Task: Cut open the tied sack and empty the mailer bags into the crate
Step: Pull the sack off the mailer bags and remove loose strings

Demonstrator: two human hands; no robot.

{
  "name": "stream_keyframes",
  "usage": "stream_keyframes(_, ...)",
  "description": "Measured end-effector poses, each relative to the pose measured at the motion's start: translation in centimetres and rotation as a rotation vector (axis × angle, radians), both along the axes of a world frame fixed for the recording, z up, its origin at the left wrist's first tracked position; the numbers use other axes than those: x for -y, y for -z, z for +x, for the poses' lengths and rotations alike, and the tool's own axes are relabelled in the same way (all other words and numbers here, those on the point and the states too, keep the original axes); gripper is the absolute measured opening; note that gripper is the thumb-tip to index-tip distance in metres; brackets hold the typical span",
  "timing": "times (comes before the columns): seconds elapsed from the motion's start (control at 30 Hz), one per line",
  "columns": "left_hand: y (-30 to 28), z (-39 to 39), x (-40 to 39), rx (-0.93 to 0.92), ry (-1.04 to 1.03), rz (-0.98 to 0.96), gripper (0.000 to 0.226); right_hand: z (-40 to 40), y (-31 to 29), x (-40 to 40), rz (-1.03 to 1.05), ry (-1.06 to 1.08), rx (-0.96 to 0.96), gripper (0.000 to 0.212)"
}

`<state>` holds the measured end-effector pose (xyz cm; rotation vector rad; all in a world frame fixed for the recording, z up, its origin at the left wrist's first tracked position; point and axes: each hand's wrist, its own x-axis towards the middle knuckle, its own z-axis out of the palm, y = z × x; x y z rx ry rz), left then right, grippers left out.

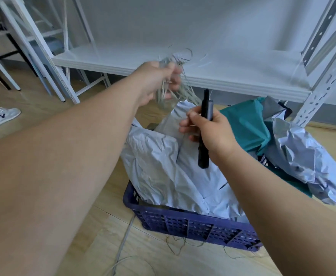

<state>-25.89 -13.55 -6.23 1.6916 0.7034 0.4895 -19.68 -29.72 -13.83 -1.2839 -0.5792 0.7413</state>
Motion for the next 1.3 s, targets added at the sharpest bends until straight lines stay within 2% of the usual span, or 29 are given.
stream_keyframes(0.07, 1.3, -0.9, 0.1, -0.287, 0.196, 0.085, 0.023, 1.1, -0.7, 0.0, 0.017, 0.101, 0.029, 0.015)
stream_keyframes(0.13, 2.7, -1.8, 0.7, -0.58, 0.42, 0.173, 0.041, 1.9, -1.4, 0.1, 0.039, 0.157, 0.04, 0.015)
stream_keyframes(0.2, 3.9, -2.1, 1.2, -0.709, 0.571, 0.226, 0.051, 2.2, -1.7, 0.0, 0.063, 0.167, 0.041, 0.013)
stream_keyframes(0.27, 4.9, -1.9, 1.5, -0.754, 0.574, 0.393, 0.055, 2.0, -1.9, -0.1, 0.093, 0.145, 0.051, 0.011)
stream_keyframes(0.3, 5.3, -1.8, 1.5, -0.731, 0.529, 0.45, 0.059, 1.7, -2.1, -0.1, 0.122, 0.129, 0.05, 0.009)
stream_keyframes(0.37, 6.0, -1.8, 1.7, -0.588, 0.418, 0.433, 0.065, 1.3, -2.9, -0.4, 0.2, 0.092, 0.052, 0.007)
stream_keyframes(0.4, 6.4, -1.9, 1.8, -0.497, 0.367, 0.402, 0.063, 1.1, -3.4, -0.7, 0.226, 0.069, 0.067, 0.006)
stream_keyframes(0.47, 7.4, -2.4, 2.2, -0.368, 0.252, 0.386, 0.042, 1.0, -4.5, -1.3, 0.221, 0.008, 0.114, 0.003)
stream_keyframes(0.53, 8.2, -2.6, 2.6, -0.332, 0.164, 0.474, 0.017, 0.8, -5.7, -1.8, 0.175, -0.092, 0.174, 0.002)
stream_keyframes(0.63, 9.0, -2.7, 2.2, -0.337, 0.023, 0.536, 0.024, 0.3, -5.9, -2.5, 0.109, -0.133, 0.193, 0.006)
stream_keyframes(0.7, 8.8, -3.0, 1.1, -0.324, -0.082, 0.493, 0.032, 0.0, -4.6, -2.7, -0.062, 0.008, 0.291, 0.012)
stream_keyframes(0.77, 8.5, -3.3, -0.2, -0.414, -0.162, 0.528, 0.039, 0.4, -2.6, -2.7, -0.349, 0.107, 0.617, 0.023)
stream_keyframes(0.83, 8.7, -3.5, -1.3, -0.475, -0.219, 0.537, 0.042, 0.8, -1.1, -2.4, -0.539, 0.098, 0.838, 0.038)
stream_keyframes(0.9, 9.0, -3.7, -1.9, -0.391, -0.288, 0.387, 0.044, 1.1, -0.3, -2.1, -0.627, 0.094, 0.892, 0.058)
stream_keyframes(0.97, 9.5, -3.7, -2.1, -0.236, -0.368, 0.124, 0.044, 1.1, 0.0, -1.5, -0.682, 0.127, 0.885, 0.066)
stream_keyframes(1.03, 9.7, -3.6, -2.3, -0.124, -0.419, -0.03, 0.044, 0.7, 0.4, -0.3, -0.659, 0.195, 0.945, 0.046)
stream_keyframes(1.1, 9.2, -3.2, -2.8, -0.087, -0.442, -0.012, 0.043, 0.4, 1.2, 1.4, -0.592, 0.278, 1.069, 0.024)
stream_keyframes(1.2, 7.6, -2.0, -3.3, -0.023, -0.404, 0.033, 0.042, 0.5, 3.2, 3.8, -0.61, 0.223, 1.106, 0.031)
stream_keyframes(1.3, 5.6, -0.4, -3.2, 0.058, -0.38, 0.044, 0.041, 0.4, 5.7, 4.7, -0.685, 0.101, 1.097, 0.026)
